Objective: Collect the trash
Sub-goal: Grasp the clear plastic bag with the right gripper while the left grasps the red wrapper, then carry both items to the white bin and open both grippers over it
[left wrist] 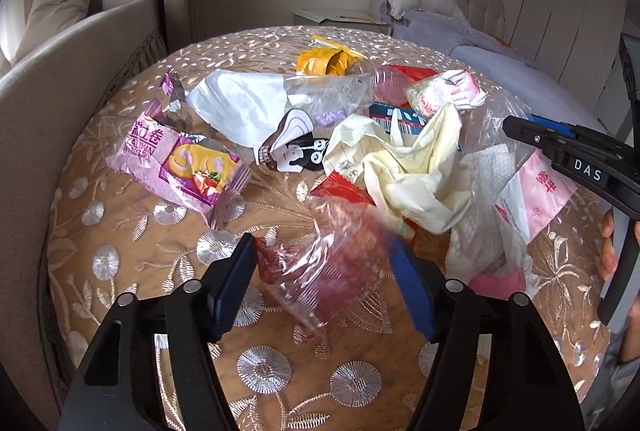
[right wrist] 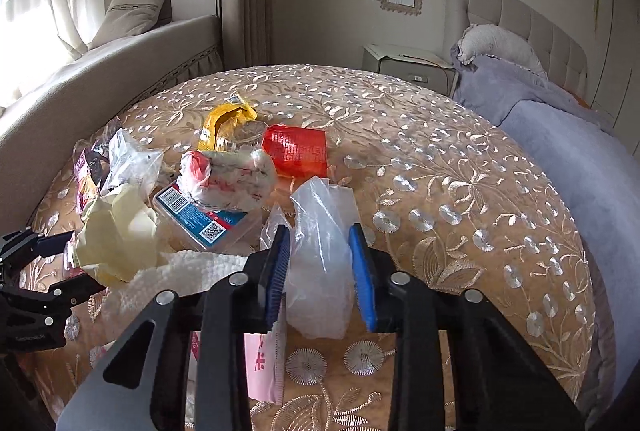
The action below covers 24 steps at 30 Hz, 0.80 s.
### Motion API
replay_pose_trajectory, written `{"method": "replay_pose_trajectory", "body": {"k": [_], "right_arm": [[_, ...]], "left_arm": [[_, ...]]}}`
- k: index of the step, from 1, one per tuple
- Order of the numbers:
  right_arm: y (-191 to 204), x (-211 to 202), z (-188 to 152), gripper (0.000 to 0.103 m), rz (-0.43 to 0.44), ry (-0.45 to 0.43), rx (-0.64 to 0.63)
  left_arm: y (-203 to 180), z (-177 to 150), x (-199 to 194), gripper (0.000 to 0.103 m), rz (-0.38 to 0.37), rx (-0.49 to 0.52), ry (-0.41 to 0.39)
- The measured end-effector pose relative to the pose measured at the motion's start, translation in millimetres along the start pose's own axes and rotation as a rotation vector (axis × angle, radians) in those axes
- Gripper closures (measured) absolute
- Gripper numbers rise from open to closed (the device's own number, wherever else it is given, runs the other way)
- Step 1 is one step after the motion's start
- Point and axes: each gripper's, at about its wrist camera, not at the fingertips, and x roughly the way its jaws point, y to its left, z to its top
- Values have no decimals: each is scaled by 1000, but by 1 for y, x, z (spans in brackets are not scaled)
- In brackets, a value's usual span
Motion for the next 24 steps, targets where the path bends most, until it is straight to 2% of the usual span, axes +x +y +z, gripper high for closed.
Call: {"method": "replay_pose_trajectory", "body": {"k": [1, 3, 4, 6, 7, 16, 24], "right_arm": [[0, 1, 0, 77, 4, 5, -3], [2, 1, -1, 81, 12, 7, -11], [1, 2, -1, 85, 22, 7, -12], [-1, 1, -2, 88, 33, 2, -5], [-2, -2, -2, 89, 28, -7, -5], [-3, -47, -2, 90, -18, -137, -43], [-18, -101, -5, 90, -46, -259, -55]], "left_arm": [[-1, -1, 2, 49, 8, 6, 8], [-2, 0, 2, 54, 11, 10, -3], [-2, 0, 0, 63, 15, 8, -14], [1, 0, -4, 73, 22, -7, -28], [2, 0, -8, 75, 31, -13, -38], [-7, 6, -55, 76, 52, -11, -138], [-39, 11, -103, 77, 47, 39, -230]]}}
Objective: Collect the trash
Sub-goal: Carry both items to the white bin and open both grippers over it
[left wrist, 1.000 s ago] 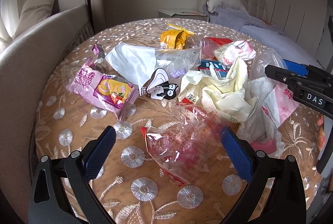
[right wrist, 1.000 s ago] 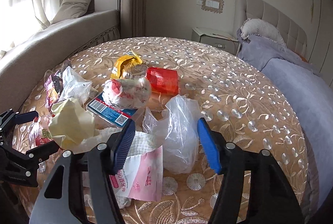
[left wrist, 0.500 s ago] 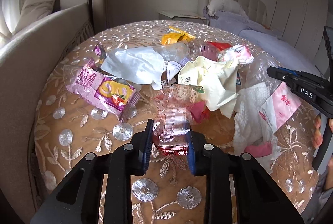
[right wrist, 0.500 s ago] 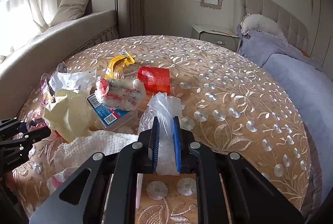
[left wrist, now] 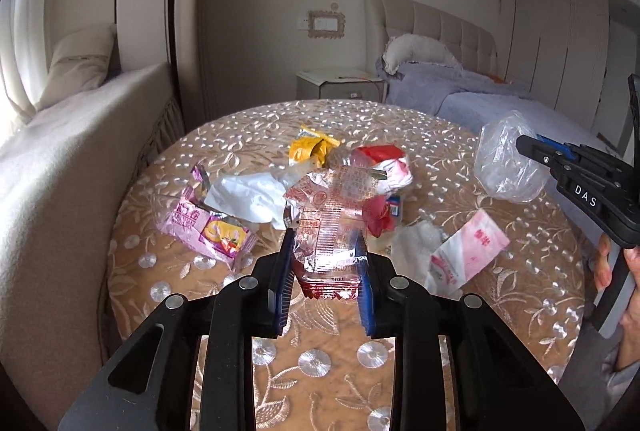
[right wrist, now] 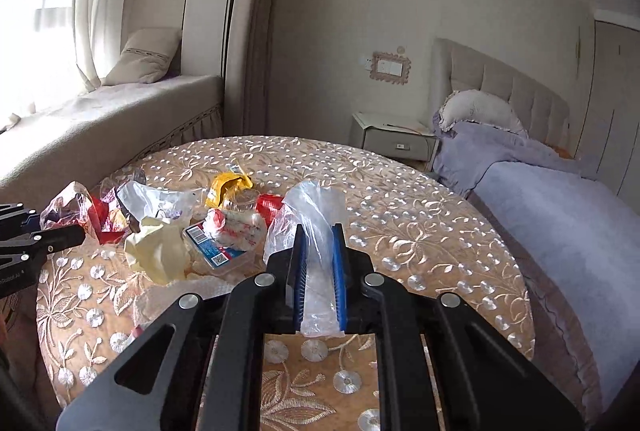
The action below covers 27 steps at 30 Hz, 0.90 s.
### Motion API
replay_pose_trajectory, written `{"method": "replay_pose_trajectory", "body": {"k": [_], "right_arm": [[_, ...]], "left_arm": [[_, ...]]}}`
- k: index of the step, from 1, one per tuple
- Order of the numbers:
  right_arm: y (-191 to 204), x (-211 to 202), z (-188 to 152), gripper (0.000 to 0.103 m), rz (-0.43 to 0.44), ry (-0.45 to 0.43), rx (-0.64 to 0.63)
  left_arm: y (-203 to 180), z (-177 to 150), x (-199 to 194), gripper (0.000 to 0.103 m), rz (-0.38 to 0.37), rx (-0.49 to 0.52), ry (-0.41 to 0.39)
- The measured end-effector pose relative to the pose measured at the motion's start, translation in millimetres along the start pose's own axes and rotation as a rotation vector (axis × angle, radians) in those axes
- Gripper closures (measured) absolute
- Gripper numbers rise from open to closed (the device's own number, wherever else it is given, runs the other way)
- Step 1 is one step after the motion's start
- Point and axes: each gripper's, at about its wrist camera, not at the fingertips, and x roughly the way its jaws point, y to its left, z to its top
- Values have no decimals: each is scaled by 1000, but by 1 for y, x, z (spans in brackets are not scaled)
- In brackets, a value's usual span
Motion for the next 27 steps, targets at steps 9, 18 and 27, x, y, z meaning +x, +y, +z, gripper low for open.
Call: {"method": "replay_pose_trajectory", "body": {"k": [9, 18, 27], "right_arm": [[-36, -51, -7, 90, -54, -61, 9], [-100, -91, -37, 90, -229, -49, 51], [-169, -118, -93, 90, -396, 22, 131]], "left_arm": [[-64, 17, -16, 77, -144, 82, -75], [-178, 14, 10, 77, -394, 212, -42], [-305, -19, 49, 81, -595, 371, 92]]}}
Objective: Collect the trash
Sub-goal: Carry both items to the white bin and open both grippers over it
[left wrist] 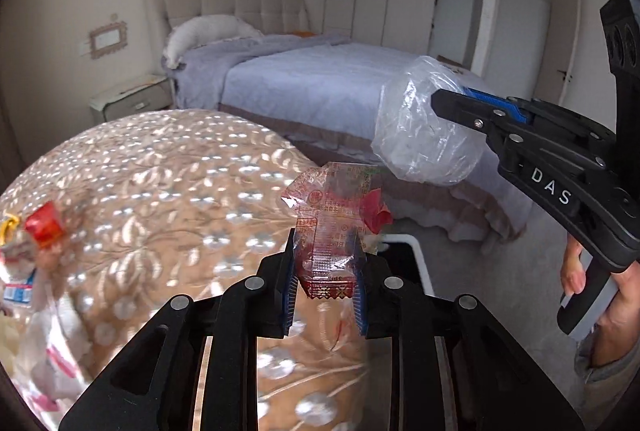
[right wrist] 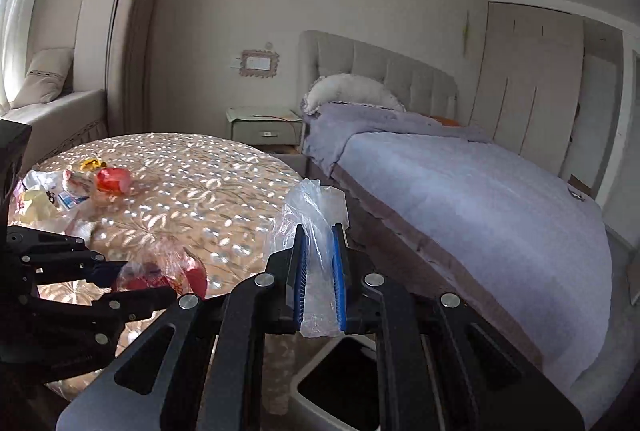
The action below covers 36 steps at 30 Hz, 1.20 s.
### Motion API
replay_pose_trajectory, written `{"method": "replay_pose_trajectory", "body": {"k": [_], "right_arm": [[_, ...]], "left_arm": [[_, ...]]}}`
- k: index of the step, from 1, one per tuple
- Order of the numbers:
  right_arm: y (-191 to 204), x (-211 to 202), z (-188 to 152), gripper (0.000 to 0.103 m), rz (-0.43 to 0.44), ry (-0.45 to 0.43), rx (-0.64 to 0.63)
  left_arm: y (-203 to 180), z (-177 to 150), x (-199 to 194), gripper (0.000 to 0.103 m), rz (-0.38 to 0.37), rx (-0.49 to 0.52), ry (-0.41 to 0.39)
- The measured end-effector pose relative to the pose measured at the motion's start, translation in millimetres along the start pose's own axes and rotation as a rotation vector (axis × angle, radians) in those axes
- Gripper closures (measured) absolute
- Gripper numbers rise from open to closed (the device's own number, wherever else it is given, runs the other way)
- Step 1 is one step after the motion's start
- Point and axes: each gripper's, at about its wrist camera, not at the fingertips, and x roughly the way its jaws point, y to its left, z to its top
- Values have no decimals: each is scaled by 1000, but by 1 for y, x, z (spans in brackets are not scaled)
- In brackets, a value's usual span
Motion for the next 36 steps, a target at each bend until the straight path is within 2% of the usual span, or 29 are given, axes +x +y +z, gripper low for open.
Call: {"method": "replay_pose_trajectory", "body": {"k": [5, 11, 16, 21, 23, 31, 33, 34, 35, 36], "right_arm": [[-35, 15, -25, 90, -56, 53, 12], [-69, 39, -53, 90, -96, 115, 42], [-95, 71, -77, 90, -94, 169, 63], [-113, 110, -106, 90, -43, 242, 92], [-116, 126, -118, 90, -14, 272, 99], [-119, 167, -152, 90, 17, 396, 104], [-119, 174, -157, 89, 23, 417, 106], [-118, 179, -159, 89, 23, 425, 107], [-118, 182, -161, 89, 22, 432, 109], [-118, 183, -163, 89, 20, 436, 111]], "left_arm": [[-45, 1, 54, 85, -99, 32, 72], [-77, -10, 119, 86, -154, 52, 155], [-95, -20, 165, 86, -140, 79, 231], [-105, -35, 207, 86, -137, 80, 301], [-97, -36, 228, 86, -120, 100, 316], [-96, -51, 266, 83, -122, 133, 391], [-95, -53, 272, 61, -132, 131, 390], [-92, -54, 275, 24, -136, 122, 395], [-92, -53, 277, 4, -134, 115, 393], [-92, -53, 275, 5, -131, 111, 376]]}}
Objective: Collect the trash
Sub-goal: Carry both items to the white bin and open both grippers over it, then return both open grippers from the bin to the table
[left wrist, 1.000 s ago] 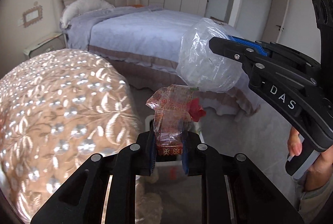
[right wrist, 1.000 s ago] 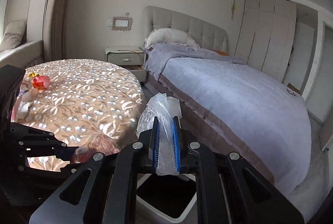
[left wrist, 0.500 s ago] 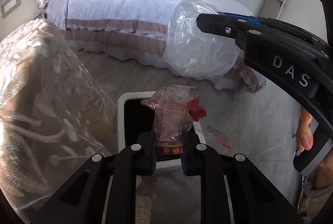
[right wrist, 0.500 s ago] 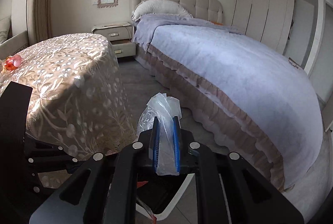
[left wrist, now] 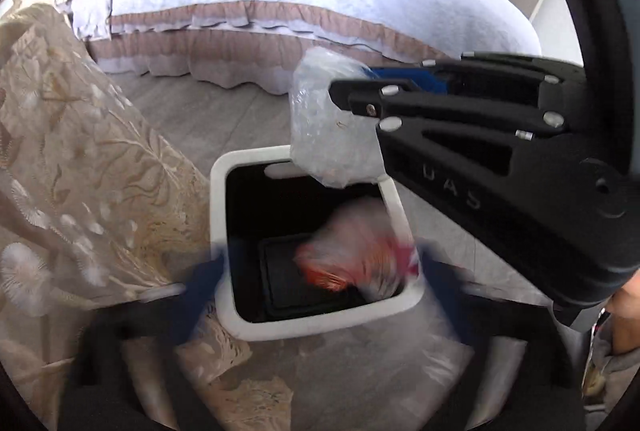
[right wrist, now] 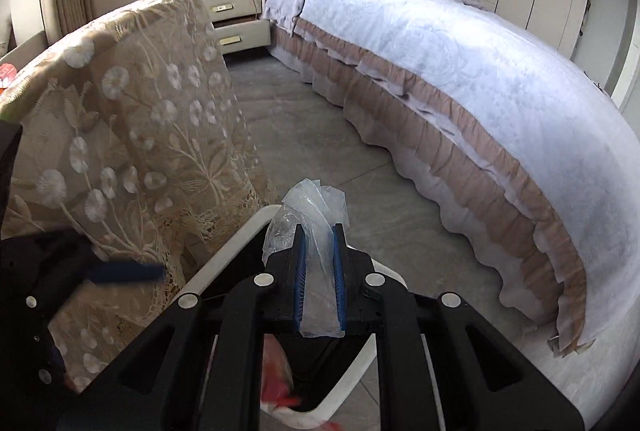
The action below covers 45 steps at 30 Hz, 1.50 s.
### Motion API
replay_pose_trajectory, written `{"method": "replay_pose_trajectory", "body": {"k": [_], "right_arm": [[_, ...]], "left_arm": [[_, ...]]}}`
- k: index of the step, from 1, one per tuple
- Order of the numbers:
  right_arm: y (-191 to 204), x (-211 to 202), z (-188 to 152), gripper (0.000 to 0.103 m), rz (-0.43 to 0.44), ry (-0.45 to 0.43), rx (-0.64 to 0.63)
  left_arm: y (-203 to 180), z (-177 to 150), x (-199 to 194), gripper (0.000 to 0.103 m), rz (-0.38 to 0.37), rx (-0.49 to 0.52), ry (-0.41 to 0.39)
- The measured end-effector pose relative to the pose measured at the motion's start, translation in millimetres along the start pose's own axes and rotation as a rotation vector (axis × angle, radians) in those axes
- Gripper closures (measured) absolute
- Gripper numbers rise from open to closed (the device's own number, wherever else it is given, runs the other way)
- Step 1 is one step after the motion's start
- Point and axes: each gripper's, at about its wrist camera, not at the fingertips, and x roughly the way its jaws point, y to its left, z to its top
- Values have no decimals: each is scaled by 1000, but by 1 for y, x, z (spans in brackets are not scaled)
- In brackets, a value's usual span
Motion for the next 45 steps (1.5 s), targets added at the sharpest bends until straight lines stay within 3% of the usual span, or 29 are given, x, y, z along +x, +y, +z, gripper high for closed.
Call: {"method": "replay_pose_trajectory", "body": {"k": [11, 13, 14, 16, 17, 24, 30, 36, 42, 45], "right_arm": [[3, 17, -2, 89, 3, 26, 1], [4, 19, -2, 83, 15, 35, -5], [3, 20, -2, 75, 24, 32, -5], [3, 20, -2, 13, 43, 28, -3], [4, 18, -2, 6, 42, 15, -8], [10, 9, 1, 4, -33, 0, -38], [-5, -19, 2, 4, -74, -51, 26], [-13, -91, 17, 4, -116, -224, 51], [10, -152, 36, 4, -94, -379, -20], [32, -176, 44, 4, -54, -443, -71]], "left_arm": [[4, 1, 6, 5, 51, -2, 6], [6, 1, 5, 5, 50, 1, 5], [5, 1, 5, 5, 52, 5, 5], [6, 0, 4, 5, 61, 10, 6], [5, 0, 4, 5, 64, 11, 6], [4, 1, -7, 5, 53, -14, -12], [-14, 5, -33, 5, 52, 6, -61], [-39, 17, -93, 5, 98, 43, -171], [-34, 9, -160, 5, 127, -12, -262], [-27, -6, -199, 5, 215, -20, -329]]}}
